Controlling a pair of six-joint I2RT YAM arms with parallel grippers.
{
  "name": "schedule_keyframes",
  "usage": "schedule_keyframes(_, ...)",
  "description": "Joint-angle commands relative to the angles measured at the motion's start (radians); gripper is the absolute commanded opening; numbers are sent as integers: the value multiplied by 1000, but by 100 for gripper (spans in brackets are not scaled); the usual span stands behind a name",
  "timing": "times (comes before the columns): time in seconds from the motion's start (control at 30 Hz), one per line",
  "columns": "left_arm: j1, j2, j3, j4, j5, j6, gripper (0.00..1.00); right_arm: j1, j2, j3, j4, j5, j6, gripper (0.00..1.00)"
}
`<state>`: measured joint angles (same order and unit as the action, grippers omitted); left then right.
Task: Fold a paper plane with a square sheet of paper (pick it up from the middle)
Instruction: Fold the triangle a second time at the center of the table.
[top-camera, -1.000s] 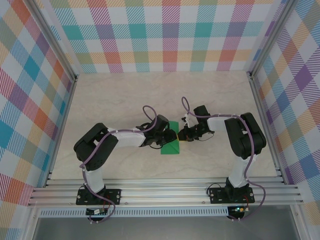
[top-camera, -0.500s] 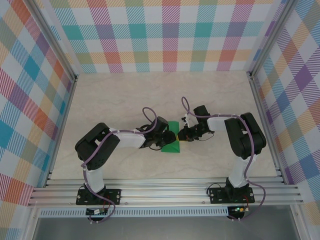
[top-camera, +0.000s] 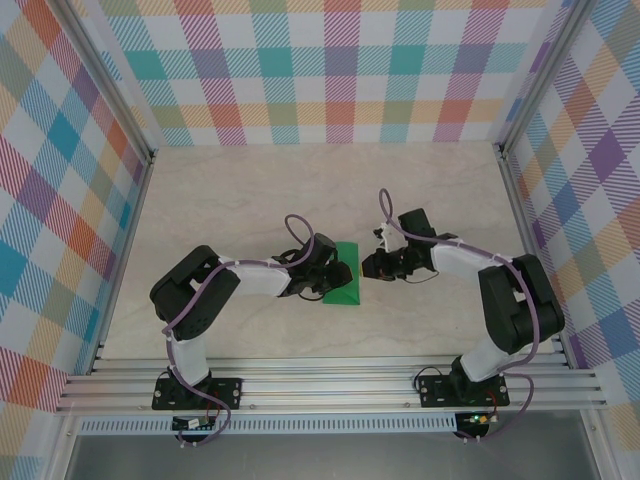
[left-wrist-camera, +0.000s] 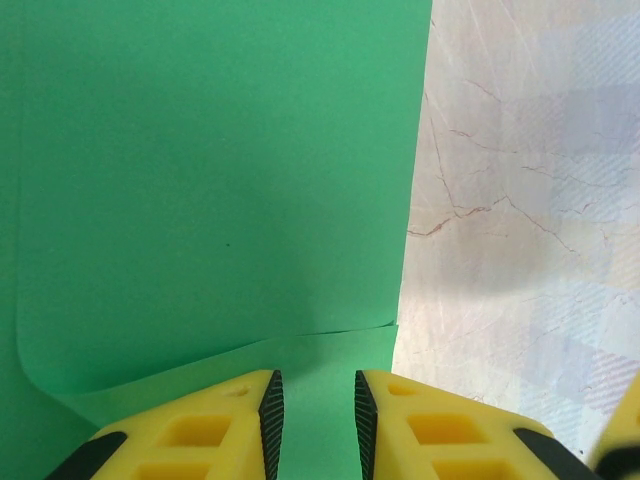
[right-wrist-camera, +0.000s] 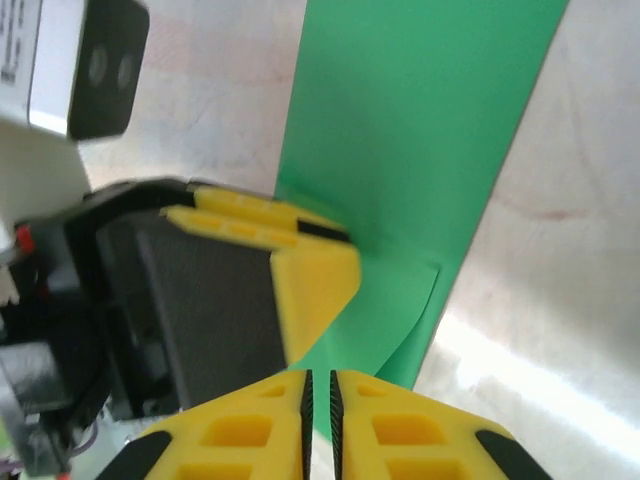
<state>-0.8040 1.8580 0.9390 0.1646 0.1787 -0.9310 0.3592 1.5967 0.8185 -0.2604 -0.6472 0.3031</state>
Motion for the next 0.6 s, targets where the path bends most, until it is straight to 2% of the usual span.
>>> schedule_keyframes(0.0,-17,17,-18,-13,-4,-8,29,9,-7,-39,6,-103,57,12)
schedule_keyframes(0.23,-17,18,-15,-13,-4,-8,29,55,18,-51,19,-121,88,11)
schedule_keyframes(0.57,-17,12,-19,-16,-6,-9,29,88,100,-42,53,-83,126,11)
